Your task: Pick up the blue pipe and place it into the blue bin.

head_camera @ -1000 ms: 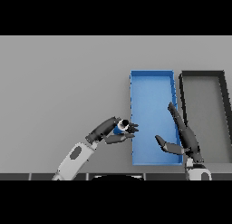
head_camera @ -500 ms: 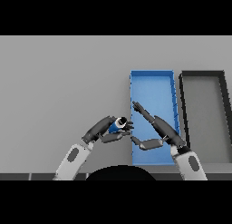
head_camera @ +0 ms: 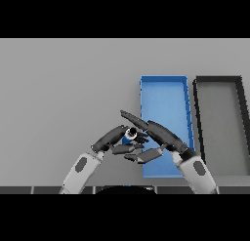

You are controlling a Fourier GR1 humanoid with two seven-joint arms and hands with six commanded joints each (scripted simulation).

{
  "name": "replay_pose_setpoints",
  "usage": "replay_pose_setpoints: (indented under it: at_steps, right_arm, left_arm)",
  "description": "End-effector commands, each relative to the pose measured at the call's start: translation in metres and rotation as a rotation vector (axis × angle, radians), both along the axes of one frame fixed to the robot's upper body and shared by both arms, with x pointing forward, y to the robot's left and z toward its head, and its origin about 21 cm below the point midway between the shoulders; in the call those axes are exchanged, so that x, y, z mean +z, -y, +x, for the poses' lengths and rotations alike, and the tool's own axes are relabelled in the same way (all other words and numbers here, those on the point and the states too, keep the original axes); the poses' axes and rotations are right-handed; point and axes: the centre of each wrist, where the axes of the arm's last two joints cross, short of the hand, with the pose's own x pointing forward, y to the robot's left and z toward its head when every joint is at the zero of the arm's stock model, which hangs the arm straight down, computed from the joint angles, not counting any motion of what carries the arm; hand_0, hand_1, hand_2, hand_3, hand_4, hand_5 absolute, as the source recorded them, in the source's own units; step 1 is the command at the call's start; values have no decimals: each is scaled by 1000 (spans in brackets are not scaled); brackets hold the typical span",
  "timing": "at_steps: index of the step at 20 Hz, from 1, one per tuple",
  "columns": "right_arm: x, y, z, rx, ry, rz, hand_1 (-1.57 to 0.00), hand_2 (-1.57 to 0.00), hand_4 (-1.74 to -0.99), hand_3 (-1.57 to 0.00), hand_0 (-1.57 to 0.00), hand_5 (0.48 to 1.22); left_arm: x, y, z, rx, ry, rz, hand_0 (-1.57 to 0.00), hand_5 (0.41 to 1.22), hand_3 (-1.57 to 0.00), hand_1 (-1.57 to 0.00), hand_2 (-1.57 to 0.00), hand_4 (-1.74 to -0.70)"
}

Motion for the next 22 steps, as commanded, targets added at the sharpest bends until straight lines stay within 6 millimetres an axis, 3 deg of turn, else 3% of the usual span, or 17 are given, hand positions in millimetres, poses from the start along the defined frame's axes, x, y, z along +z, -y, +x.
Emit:
replay_pose_setpoints:
  at_steps: [1,4,5,6,7,8,10,12,14,16,22]
  right_arm:
    - [1,-4,2,15,-2,-14,1,-1,-1208,1,1,512]
    - [7,-16,13,39,-16,-31,-108,-130,-1222,-49,-24,517]
    - [5,-20,14,53,-27,-39,-241,-249,-1255,-143,-166,519]
    - [3,-21,17,59,-30,-46,-437,-428,-1303,-307,-398,520]
    - [4,-21,18,62,-18,-49,-652,-657,-1383,-504,-630,523]
    - [5,-23,20,65,-10,-59,-836,-840,-1446,-662,-818,527]
    - [2,-29,19,91,-16,-16,-1101,-1103,-1537,-896,-1089,600]
    - [0,-32,18,107,-31,55,-1270,-1271,-1495,-1139,-1263,781]
    - [-1,-36,14,87,-29,47,-1378,-1379,-1475,-1295,-1374,940]
    - [-3,-37,16,101,12,45,-1448,-1448,-1477,-1394,-1445,1041]
    - [-1,-40,11,97,-49,105,-1539,-1539,-1493,-1525,-1538,1174]
  left_arm:
    - [-3,-1,4,3,-17,14,-1571,1221,-1571,-1571,-1571,-1459]
    - [-3,-2,1,-7,-1,-10,-1571,1221,-1571,-1571,-1571,-1460]
    - [-5,-4,1,12,-18,13,-1571,1221,-1571,-1571,-1571,-1515]
    - [-5,-5,2,21,-34,24,-1571,1221,-1304,-1571,-1541,-1560]
    - [-5,-5,-1,22,-51,30,-1571,1221,-1139,-1571,-1528,-1596]
    - [-4,-1,1,23,-51,39,-1571,1221,-1163,-1571,-1537,-1625]
    - [-3,3,1,17,-24,9,-1571,1221,-1228,-1571,-1549,-1667]
    - [2,2,2,8,-17,4,-1571,1221,-1307,-1571,-1557,-1694]
    - [-2,0,3,0,-16,0,-1571,1221,-1322,-1571,-1562,-1711]
    - [-4,2,0,4,-19,-6,-1571,1221,-1412,-1571,-1539,-1722]
    - [-1,2,4,9,17,-26,-1571,1221,-1424,-1571,-1563,-1734]
